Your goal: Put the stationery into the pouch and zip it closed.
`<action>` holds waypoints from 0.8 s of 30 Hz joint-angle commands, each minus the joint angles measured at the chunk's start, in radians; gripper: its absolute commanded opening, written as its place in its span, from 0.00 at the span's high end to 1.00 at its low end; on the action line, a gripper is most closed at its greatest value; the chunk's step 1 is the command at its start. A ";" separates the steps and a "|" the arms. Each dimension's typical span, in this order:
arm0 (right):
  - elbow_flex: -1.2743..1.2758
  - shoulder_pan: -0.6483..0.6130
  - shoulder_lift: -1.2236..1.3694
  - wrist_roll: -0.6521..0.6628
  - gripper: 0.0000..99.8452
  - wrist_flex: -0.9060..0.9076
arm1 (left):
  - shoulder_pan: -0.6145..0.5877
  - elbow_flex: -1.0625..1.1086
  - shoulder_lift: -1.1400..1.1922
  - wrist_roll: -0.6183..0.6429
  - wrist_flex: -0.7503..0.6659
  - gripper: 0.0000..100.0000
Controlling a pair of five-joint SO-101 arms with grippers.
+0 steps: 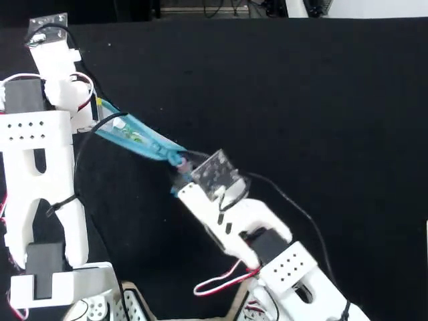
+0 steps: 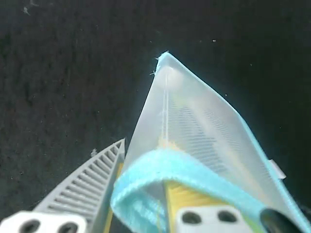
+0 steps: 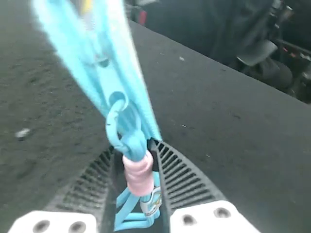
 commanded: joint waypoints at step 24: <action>-0.634 0.068 -0.024 0.121 0.99 0.446 | 0.088 -0.314 -0.017 0.000 0.011 0.88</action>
